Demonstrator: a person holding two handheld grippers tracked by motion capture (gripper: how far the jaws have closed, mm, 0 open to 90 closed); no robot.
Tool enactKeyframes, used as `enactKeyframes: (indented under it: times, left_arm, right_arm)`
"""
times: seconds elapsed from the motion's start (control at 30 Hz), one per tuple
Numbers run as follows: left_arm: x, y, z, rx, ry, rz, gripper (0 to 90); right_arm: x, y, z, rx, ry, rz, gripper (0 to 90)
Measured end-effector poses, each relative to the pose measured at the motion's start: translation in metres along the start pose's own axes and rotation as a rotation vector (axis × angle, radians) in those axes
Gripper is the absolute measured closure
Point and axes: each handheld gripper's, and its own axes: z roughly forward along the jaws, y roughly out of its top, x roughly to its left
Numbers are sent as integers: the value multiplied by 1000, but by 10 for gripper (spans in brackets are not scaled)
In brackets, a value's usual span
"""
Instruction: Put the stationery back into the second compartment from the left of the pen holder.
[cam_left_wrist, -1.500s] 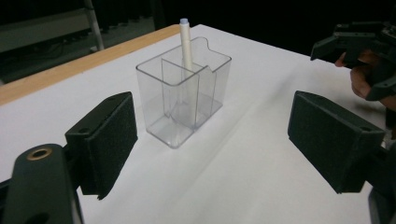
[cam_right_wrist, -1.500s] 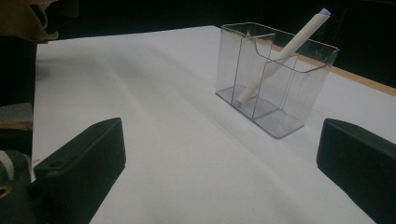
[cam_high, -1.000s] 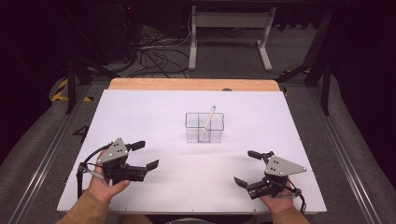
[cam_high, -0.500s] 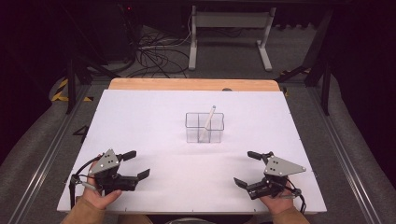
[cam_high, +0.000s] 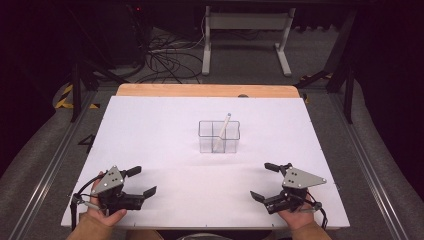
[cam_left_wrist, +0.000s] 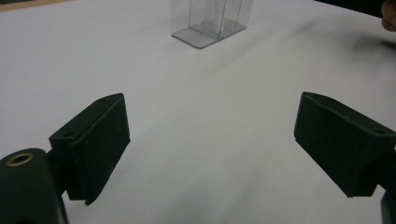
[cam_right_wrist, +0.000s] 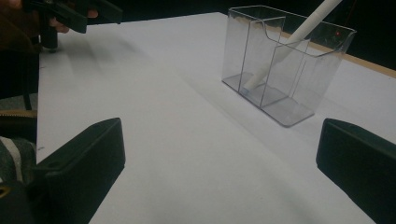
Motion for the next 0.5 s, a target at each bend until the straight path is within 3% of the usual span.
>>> enactKeyframes:
  times: [0.13,0.33,0.5]
  left_arm:
    - [2,-2,1,8,-7,-1,111]
    - [5,-3,2,-10,-6,-59,112]
    - [6,-2,1,-16,4,-50,112]
  right_arm:
    - [0,0,1,6,3,0,18]
    - [0,0,1,5,2,3,18]
    - [0,-1,1,8,1,6,18]
